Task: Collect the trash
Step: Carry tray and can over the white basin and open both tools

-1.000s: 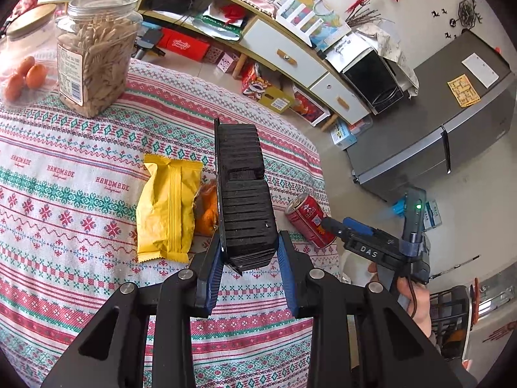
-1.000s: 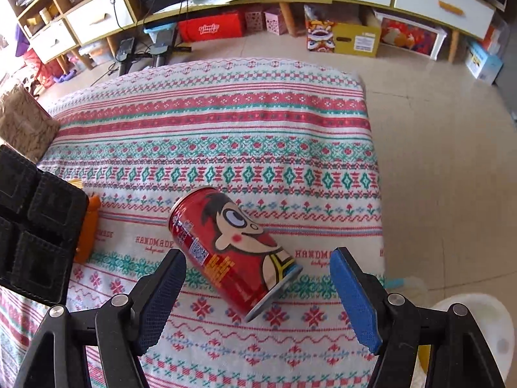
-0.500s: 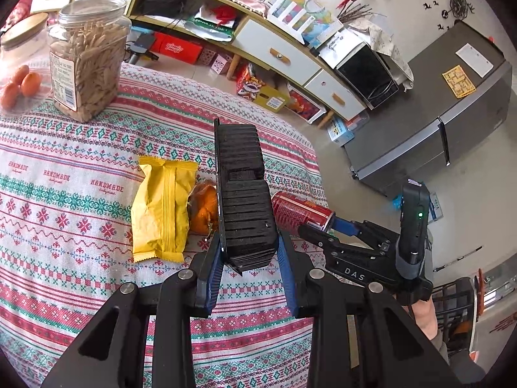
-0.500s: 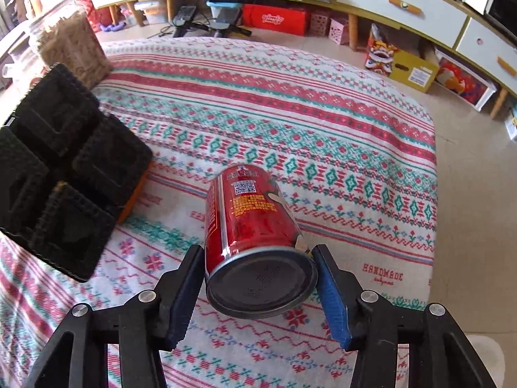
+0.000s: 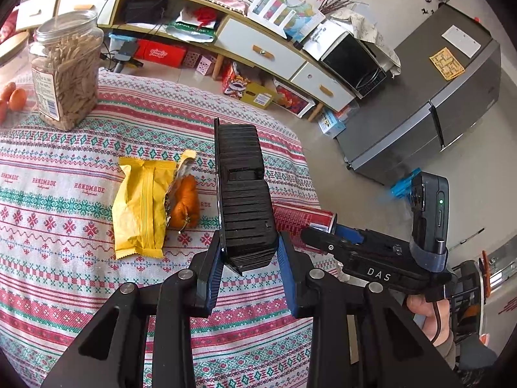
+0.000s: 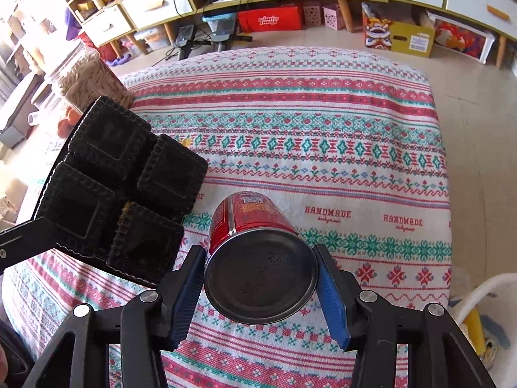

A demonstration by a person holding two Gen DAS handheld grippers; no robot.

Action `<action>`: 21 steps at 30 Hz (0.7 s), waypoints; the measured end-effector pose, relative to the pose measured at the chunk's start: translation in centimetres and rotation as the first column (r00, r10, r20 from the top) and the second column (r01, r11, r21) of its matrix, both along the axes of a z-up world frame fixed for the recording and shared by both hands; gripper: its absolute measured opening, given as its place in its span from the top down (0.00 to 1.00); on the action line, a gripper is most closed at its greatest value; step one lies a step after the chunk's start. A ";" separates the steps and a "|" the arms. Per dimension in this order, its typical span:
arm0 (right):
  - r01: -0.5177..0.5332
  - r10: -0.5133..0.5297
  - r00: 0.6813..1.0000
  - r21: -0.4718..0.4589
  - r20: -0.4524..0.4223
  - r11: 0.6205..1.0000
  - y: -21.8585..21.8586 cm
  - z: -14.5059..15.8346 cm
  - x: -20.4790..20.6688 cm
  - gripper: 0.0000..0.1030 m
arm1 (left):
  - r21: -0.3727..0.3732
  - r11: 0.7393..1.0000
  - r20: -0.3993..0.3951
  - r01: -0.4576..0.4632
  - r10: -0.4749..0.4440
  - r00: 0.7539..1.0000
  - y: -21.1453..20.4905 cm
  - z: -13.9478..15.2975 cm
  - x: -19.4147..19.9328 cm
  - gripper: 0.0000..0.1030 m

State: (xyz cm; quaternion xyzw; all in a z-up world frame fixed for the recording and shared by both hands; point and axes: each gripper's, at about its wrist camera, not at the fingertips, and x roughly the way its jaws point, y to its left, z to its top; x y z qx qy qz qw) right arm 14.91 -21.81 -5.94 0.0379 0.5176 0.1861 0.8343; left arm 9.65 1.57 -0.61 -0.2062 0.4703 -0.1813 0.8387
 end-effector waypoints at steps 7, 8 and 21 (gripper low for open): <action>0.091 -0.090 0.996 -0.014 0.014 0.996 -2.4 1.1 -1.2 0.44 | 0.005 0.998 0.006 0.058 -0.058 0.998 -2.5 0.1 -0.6 0.67; 0.105 -0.105 0.994 -0.013 0.015 0.994 -2.9 1.2 -1.5 0.44 | 0.002 0.998 0.003 0.068 -0.068 0.998 -3.0 0.1 -0.7 0.67; 0.323 -0.328 0.943 0.087 0.059 0.942 -14.1 4.9 -5.4 0.44 | -0.031 0.980 0.043 0.194 -0.193 0.980 -10.6 1.9 -2.8 0.67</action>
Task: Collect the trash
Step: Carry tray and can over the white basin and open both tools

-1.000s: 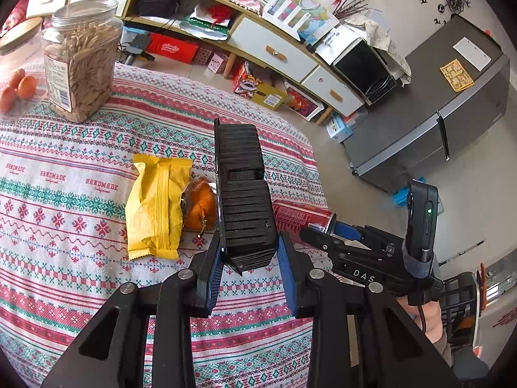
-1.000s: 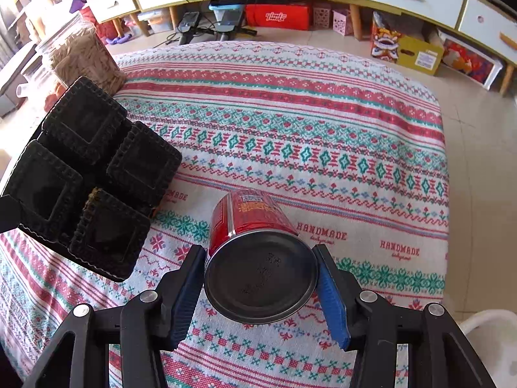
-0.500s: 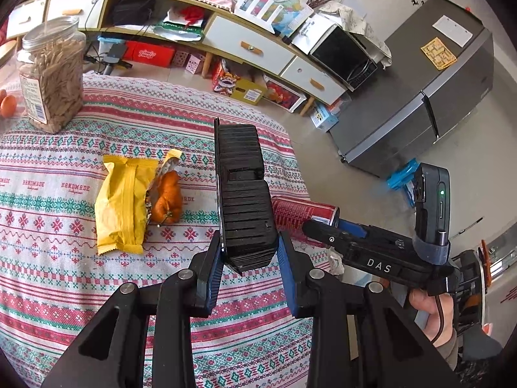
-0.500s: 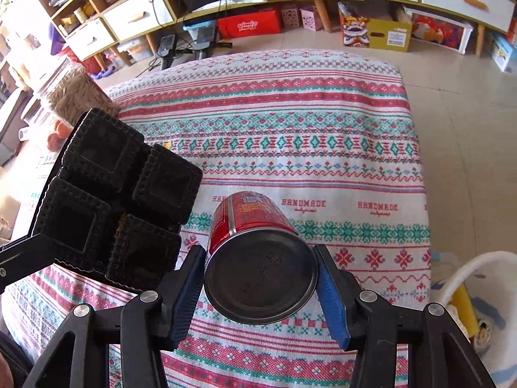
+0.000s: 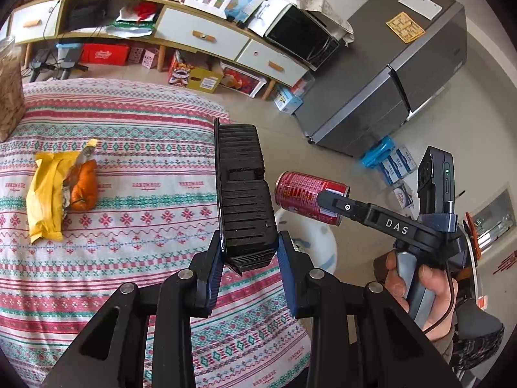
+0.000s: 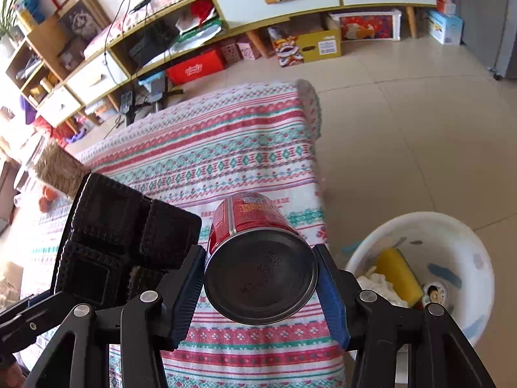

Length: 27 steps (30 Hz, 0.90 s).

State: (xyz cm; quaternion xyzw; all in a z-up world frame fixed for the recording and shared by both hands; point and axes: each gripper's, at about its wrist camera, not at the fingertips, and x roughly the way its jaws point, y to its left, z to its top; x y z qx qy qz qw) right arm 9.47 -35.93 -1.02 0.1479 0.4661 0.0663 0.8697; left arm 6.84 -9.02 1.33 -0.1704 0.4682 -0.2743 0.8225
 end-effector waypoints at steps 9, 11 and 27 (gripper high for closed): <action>0.199 -0.197 0.980 0.047 -0.038 0.979 -8.8 -0.2 -2.7 0.44 | -0.060 0.993 -0.027 0.098 -0.100 0.995 -8.1 -1.3 0.0 0.67; 0.235 -0.233 0.970 0.019 -0.073 0.972 -9.9 -1.0 -2.8 0.44 | -0.052 0.991 -0.043 0.127 -0.129 0.991 -10.6 -2.5 0.0 0.67; 0.368 -0.360 0.903 -0.011 -0.234 0.930 -13.7 -4.9 -1.4 0.43 | 0.022 0.984 -0.097 0.177 -0.174 0.980 -21.2 -8.6 1.5 0.73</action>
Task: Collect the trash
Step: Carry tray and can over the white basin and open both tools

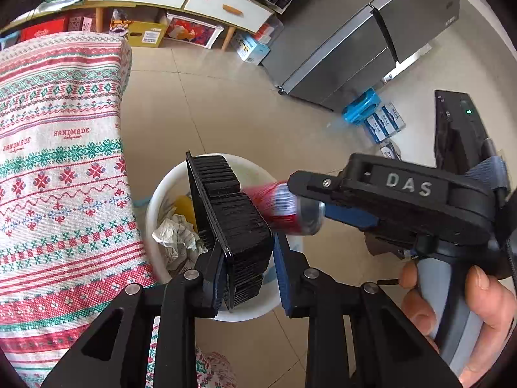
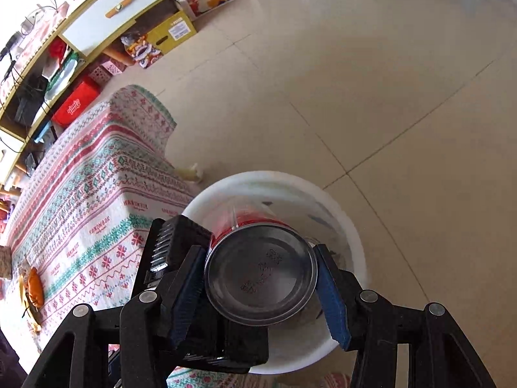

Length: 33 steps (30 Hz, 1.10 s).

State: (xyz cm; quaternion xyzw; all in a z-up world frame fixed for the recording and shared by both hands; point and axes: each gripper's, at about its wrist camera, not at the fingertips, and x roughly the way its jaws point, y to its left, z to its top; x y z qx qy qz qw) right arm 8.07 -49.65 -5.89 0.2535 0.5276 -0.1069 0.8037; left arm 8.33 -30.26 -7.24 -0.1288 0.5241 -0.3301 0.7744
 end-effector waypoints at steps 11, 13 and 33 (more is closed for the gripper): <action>0.063 -0.067 0.996 0.062 0.065 0.996 -1.5 1.5 -1.4 0.43 | -0.029 0.999 0.094 0.032 -0.029 0.995 -2.3 1.1 0.7 0.81; 0.087 -0.092 0.993 0.080 0.069 0.993 -2.0 1.5 -1.6 0.43 | -0.045 0.998 0.101 0.041 -0.037 0.994 -2.9 1.0 0.9 0.82; 0.095 -0.105 0.989 0.097 0.100 0.991 -1.8 2.0 -1.7 0.43 | -0.037 0.998 -0.018 0.053 -0.054 0.998 1.2 0.2 1.9 0.45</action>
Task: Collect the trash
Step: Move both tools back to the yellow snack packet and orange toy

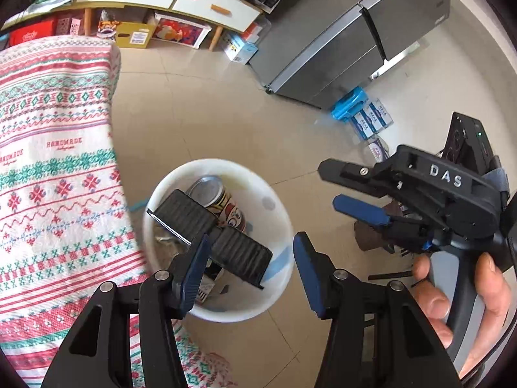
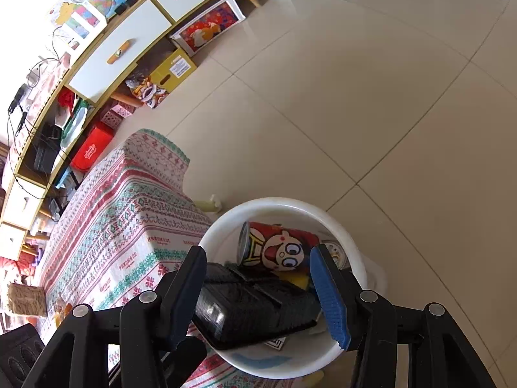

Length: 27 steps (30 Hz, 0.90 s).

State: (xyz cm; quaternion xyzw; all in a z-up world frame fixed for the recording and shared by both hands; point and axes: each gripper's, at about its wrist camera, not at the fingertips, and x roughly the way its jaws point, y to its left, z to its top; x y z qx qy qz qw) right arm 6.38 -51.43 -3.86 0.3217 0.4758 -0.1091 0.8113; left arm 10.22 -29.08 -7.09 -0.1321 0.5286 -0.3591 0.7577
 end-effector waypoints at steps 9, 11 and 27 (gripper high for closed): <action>-0.053 0.052 0.998 -0.050 -0.020 0.997 1.5 0.0 0.7 0.43 | 0.079 0.991 0.057 -0.105 0.100 0.993 7.2 2.5 0.6 0.45; -0.068 0.067 0.998 -0.059 -0.020 0.996 2.2 0.0 1.1 0.41 | 0.111 0.984 0.075 -0.142 0.134 0.988 10.0 3.5 1.0 0.45; -0.406 0.402 0.914 -0.093 -0.057 0.909 16.3 -1.7 6.7 0.32 | 0.319 0.786 0.055 -0.529 0.542 0.839 36.1 2.1 3.8 0.40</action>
